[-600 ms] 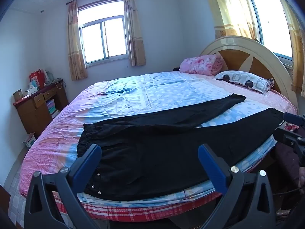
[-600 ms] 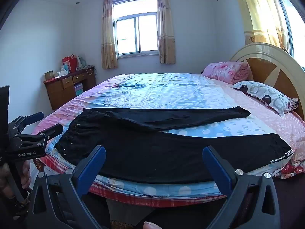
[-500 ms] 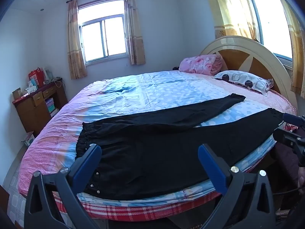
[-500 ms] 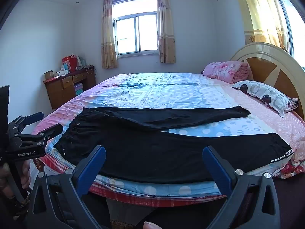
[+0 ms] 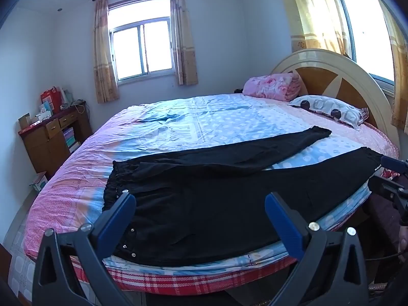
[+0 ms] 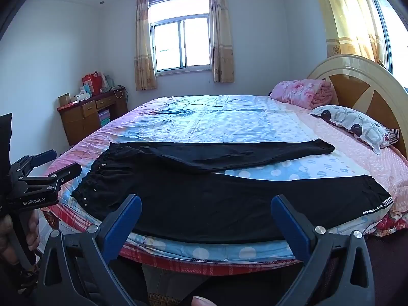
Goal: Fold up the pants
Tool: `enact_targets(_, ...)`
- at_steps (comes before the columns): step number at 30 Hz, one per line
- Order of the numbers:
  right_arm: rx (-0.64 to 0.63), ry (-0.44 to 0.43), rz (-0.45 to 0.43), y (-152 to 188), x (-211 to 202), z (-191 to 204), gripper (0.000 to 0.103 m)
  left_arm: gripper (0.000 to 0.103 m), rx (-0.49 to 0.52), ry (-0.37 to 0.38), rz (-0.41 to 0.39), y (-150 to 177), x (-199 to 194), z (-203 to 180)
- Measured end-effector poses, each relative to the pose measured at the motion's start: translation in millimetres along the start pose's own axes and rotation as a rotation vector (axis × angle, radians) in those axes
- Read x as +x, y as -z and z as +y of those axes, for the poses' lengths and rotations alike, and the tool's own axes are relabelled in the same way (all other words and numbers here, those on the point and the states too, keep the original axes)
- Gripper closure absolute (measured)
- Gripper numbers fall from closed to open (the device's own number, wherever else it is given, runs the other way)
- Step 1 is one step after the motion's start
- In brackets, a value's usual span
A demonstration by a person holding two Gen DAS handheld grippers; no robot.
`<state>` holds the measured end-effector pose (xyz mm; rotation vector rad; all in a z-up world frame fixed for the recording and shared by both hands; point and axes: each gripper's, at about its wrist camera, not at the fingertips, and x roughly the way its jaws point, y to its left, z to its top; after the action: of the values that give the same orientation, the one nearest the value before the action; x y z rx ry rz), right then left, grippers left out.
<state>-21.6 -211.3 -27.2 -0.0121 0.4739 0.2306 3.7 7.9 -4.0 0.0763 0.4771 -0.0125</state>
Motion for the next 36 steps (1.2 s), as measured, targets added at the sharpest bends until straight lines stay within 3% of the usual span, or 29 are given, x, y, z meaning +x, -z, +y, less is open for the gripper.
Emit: enact_targets(36,-0.009,0.003,0.022,2.0,4.5,4.1,0.001,0.0,0.001,0.003,0.009,2.3,2.1,-0.8)
